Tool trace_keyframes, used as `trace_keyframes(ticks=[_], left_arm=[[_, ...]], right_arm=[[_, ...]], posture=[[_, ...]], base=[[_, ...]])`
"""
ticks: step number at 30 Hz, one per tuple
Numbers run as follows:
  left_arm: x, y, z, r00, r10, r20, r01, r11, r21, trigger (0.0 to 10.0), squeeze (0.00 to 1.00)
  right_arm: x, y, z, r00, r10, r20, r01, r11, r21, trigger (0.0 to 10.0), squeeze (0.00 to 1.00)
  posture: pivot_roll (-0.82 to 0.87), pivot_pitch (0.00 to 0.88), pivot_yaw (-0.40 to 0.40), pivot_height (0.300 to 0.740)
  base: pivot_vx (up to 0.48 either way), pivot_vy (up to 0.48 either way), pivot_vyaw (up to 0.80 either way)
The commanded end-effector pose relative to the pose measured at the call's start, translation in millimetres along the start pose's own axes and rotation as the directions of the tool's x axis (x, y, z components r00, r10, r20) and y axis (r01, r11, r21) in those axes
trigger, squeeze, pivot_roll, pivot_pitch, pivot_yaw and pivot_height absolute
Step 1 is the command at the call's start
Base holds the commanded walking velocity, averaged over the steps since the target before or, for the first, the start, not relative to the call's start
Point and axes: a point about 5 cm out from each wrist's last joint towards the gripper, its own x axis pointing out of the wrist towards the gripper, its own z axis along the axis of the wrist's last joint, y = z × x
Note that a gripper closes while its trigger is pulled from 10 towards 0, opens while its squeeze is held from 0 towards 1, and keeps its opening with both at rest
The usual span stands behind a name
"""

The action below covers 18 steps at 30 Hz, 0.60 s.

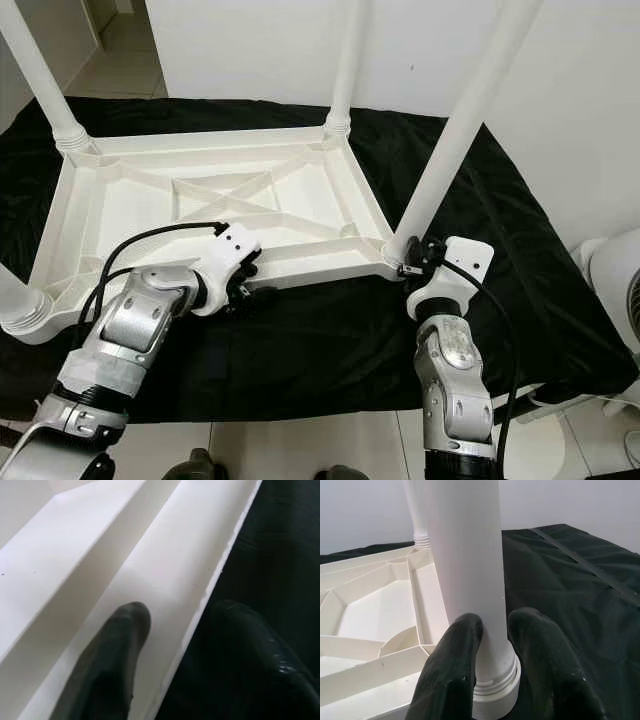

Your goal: Building children table

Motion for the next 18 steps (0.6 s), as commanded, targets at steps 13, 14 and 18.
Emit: trace_keyframes(ticks=[13,14,18], left_arm=[[-1.1,16.5,9.4,0.905,0.424,0.017,-0.424,0.905,-0.016,0.0,0.00],[-1.2,16.5,9.4,0.902,0.432,0.016,-0.432,0.902,-0.018,0.0,0.00],[-1.0,15.8,10.3,0.903,0.430,0.022,-0.430,0.903,-0.018,0.0,0.00]], right_arm=[[1.2,0.6,-1.8,1.000,-0.017,-0.011,0.017,1.000,0.008,10.0,0.00],[1.3,0.6,-2.0,1.000,-0.018,-0.012,0.018,1.000,0.009,10.0,0.00],[1.2,0.6,-2.1,1.000,-0.018,-0.012,0.018,1.000,0.009,10.0,0.00]], posture=[[0.00,0.026,-0.050,0.740],[0.00,0.026,-0.050,0.740],[0.01,0.027,-0.049,0.740]], base=[[0.000,0.000,0.00],[0.000,0.000,0.00],[0.000,0.000,0.00]])
